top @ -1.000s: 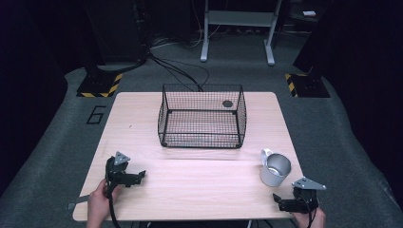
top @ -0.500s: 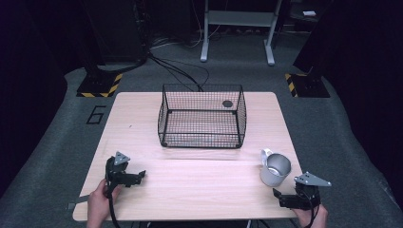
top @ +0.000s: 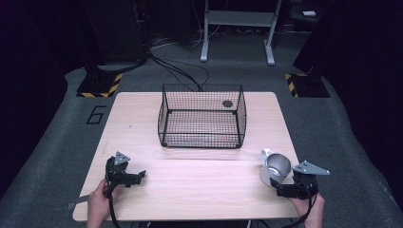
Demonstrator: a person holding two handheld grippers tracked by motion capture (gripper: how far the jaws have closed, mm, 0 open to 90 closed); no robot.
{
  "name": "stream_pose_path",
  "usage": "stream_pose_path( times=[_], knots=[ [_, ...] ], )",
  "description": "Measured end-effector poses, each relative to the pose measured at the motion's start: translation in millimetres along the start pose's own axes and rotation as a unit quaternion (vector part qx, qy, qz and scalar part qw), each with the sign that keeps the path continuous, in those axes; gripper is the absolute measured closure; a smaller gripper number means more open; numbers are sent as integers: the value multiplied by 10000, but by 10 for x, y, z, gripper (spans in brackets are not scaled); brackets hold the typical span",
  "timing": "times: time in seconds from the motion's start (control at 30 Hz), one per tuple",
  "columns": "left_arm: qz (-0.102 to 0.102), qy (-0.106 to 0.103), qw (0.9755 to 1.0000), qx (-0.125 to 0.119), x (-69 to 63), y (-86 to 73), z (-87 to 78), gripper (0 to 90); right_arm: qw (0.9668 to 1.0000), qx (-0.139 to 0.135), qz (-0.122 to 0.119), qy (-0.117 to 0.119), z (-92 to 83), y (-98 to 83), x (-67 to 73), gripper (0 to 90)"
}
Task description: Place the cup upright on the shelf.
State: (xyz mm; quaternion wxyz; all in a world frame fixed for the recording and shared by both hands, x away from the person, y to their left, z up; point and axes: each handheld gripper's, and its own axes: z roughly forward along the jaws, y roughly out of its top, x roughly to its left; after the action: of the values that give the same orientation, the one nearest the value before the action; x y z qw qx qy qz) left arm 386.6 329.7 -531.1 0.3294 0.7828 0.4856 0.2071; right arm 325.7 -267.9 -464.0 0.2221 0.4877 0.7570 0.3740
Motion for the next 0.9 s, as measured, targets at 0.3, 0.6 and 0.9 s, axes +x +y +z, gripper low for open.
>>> stream_pose_path(
  times=[0.3, 0.6, 0.9],
  knots=[
    [1, 1, 10000, -1, 0, 0, 0, 0, 10000, 70, -25, -44, 99, 156, 4, 0],
    [1, 0, 10000, 1, 0, 0, 0, 0, 9998, 146, 27, -96, 218, 249, -27, 0],
    [-1, 2, 10000, -3, 0, 0, 0, 0, 9996, 224, -3, -153, 265, 280, -21, 19]
  ],
)
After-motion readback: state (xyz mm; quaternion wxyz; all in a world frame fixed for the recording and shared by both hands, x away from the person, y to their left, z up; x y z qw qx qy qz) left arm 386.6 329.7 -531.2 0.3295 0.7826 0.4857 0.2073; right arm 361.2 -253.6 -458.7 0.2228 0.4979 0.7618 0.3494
